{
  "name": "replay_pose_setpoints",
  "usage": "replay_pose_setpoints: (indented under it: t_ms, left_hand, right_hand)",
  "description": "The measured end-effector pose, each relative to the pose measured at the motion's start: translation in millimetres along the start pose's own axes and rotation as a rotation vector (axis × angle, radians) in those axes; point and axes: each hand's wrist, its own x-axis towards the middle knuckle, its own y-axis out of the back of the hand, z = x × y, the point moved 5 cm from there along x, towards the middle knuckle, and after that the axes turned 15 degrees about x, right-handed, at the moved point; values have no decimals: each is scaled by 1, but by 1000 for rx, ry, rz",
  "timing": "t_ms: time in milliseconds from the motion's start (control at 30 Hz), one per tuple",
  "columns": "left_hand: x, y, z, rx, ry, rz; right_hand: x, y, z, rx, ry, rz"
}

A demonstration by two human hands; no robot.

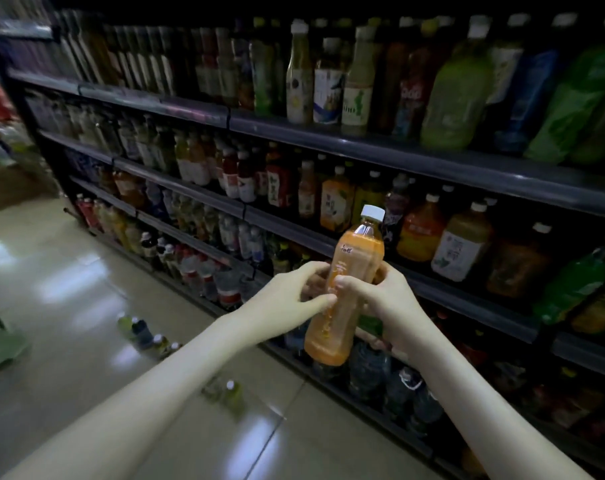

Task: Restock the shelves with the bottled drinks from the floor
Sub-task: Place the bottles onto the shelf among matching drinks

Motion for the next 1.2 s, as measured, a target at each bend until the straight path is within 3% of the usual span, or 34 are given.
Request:
replay_pose_setpoints:
  t_ms: [500,667,867,1100,1200]
  left_hand:
    - [163,135,-70,81,-222,234]
    - [219,174,-82,155,-291,427]
    - [276,191,-68,329,-442,710]
    - [349,191,-13,486,-544,788]
    - [376,197,8,505,-503,778]
  right_hand:
    - [188,-60,-88,-13,320,188]
    - [237,-68,-114,-57,439,281]
    - [240,-47,-129,-72,561,472]
    - [211,-12,-152,-48,686,790]
    - [205,-3,-159,-45,720,885]
